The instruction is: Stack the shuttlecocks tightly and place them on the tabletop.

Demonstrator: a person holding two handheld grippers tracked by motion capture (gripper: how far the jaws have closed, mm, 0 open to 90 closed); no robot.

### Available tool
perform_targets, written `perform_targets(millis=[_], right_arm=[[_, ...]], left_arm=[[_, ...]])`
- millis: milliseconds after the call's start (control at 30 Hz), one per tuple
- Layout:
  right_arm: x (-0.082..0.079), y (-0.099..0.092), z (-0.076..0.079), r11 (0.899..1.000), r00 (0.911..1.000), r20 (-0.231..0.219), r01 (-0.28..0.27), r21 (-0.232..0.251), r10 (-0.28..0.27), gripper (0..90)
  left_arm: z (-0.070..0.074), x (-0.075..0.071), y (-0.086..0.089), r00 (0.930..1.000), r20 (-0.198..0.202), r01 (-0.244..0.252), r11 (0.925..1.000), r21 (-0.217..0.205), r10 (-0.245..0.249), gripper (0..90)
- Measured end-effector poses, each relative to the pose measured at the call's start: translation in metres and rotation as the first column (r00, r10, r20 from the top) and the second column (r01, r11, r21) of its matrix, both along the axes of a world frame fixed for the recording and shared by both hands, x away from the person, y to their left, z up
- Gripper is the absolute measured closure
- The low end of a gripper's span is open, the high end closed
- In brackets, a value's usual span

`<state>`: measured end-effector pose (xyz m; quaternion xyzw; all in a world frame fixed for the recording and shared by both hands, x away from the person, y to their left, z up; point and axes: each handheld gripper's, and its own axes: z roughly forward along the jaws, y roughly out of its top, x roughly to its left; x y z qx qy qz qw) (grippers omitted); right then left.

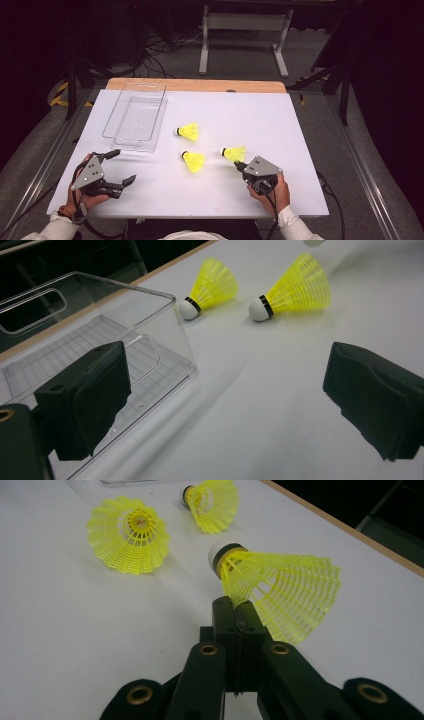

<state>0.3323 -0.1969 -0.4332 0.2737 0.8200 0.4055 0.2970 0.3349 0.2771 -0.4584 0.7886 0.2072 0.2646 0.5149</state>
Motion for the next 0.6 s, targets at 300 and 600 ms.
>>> perform_targets(millis=[300,600], right_arm=[[0.013,0.005,0.001,0.999,0.9992,-0.005,-0.04,-0.029,0.04,90.0],[0.021,0.006,0.001,0.999,0.9992,0.0,-0.039,-0.017,0.039,90.0]], left_arm=[[-0.001,0.0,0.0,1.0,-0.006,0.002,1.0,-0.003,-0.002,5.8],[-0.001,-0.001,0.001,1.0,-0.006,0.002,1.0,-0.001,-0.002,5.7]])
